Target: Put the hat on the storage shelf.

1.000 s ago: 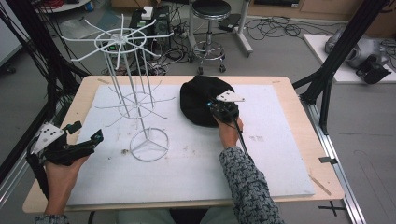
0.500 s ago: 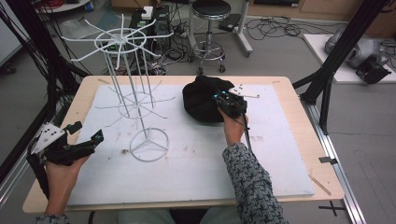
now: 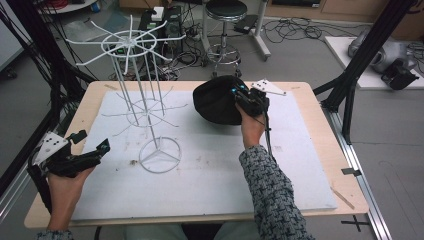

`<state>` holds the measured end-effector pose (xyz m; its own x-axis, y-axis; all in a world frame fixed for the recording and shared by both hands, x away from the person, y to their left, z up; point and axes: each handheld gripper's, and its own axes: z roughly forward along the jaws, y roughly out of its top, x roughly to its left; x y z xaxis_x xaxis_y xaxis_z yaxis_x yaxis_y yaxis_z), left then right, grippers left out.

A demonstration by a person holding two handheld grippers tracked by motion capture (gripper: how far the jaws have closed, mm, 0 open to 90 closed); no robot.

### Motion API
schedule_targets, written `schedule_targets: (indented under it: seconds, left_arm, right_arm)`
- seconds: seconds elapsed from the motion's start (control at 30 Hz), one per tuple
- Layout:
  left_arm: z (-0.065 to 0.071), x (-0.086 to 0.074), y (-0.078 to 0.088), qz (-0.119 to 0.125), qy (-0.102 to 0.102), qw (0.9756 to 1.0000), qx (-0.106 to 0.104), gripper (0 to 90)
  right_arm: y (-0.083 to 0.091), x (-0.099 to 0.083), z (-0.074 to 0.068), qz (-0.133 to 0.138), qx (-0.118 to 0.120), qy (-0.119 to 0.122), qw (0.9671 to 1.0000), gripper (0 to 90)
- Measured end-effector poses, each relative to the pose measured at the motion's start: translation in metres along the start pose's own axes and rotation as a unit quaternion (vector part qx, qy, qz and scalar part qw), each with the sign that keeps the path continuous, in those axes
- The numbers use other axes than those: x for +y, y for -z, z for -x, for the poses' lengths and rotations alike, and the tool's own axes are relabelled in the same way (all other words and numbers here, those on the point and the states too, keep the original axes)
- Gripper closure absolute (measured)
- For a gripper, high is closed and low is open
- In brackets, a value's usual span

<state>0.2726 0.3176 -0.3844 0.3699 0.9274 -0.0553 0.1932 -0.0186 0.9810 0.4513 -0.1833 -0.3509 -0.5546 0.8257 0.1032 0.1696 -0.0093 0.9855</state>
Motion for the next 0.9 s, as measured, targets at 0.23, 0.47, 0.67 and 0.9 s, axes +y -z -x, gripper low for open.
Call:
schedule_targets:
  seconds: [0.23, 0.47, 0.67, 0.9]
  left_arm:
    - [0.0, 0.0, 0.0, -0.001, -0.001, 1.0, 0.0, 14.3]
    - [0.0, -0.001, 0.0, 0.0, 0.0, 1.0, -0.001, 14.3]
    - [0.0, 0.0, 0.0, 0.001, 0.0, 1.0, 0.0, 14.3]
    - [-0.001, 0.0, 0.001, 0.001, 0.0, 1.0, 0.002, 14.3]
  right_arm:
    - [0.004, 0.018, 0.002, 0.024, 0.004, -0.019, 0.9995, 84.1]
    - [0.009, 0.035, 0.005, 0.046, 0.008, -0.034, 0.9983, 84.1]
    - [0.014, 0.052, 0.006, 0.059, 0.008, -0.023, 0.998, 84.1]
    - [0.018, 0.069, 0.005, 0.07, 0.007, -0.021, 0.9973, 84.0]
